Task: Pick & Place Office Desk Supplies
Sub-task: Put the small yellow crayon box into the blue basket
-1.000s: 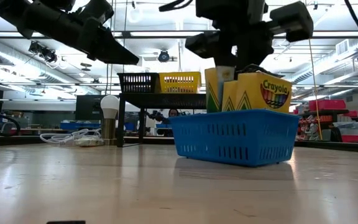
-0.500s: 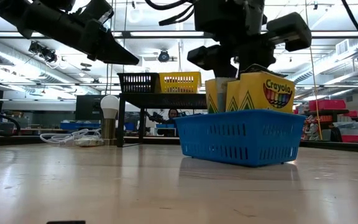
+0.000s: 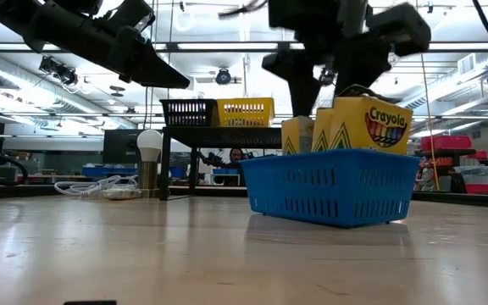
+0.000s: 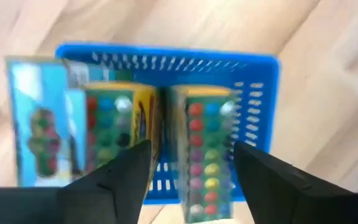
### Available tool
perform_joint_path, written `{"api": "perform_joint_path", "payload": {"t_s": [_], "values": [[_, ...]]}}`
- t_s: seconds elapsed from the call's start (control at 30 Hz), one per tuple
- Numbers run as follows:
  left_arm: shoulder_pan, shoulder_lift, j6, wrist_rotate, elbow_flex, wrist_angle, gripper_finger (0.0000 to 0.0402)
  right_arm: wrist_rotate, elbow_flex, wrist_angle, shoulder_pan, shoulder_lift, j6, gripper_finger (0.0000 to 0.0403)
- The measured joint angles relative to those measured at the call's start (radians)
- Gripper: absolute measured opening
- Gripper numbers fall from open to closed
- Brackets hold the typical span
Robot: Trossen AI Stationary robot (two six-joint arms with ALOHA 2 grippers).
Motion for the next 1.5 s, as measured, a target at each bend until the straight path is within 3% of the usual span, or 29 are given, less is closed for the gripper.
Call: {"api": "perform_joint_path", "payload": {"t_s": [0.4,0.6,0.7,0.8,0.93,1.1,1.3,1.5], "values": [[0.000,0.000,-0.062,-0.056,0.000,-0.059,0.0261,0.165,0.003,0.090,0.063,-0.190,0.127,0.0205],[-0.002,0.000,-0.138,-0.021,-0.027,-0.131,0.0259,-0.022,-0.030,0.233,0.050,-0.329,0.231,0.0188],[-0.001,-0.033,-0.118,0.076,-0.116,-0.001,0.0259,-0.075,-0.137,0.407,0.051,-0.436,0.227,0.0181],[-0.001,-0.097,-0.089,0.174,-0.255,0.270,0.0258,-0.084,-0.283,0.562,0.051,-0.558,0.226,0.0176],[-0.001,-0.201,-0.119,0.187,-0.428,0.542,0.0258,-0.039,-0.469,0.737,0.060,-0.695,0.262,0.0174],[0.007,-0.298,-0.247,0.021,-0.393,0.227,0.0250,0.084,-0.594,0.767,0.098,-0.777,0.305,0.0174],[0.005,-0.262,-0.346,-0.104,-0.291,-0.085,0.0244,0.237,-0.623,0.726,0.157,-0.770,0.330,0.0174],[-0.001,-0.141,-0.415,-0.138,-0.166,-0.350,0.0244,0.352,-0.624,0.656,0.204,-0.768,0.341,0.0174]]}}
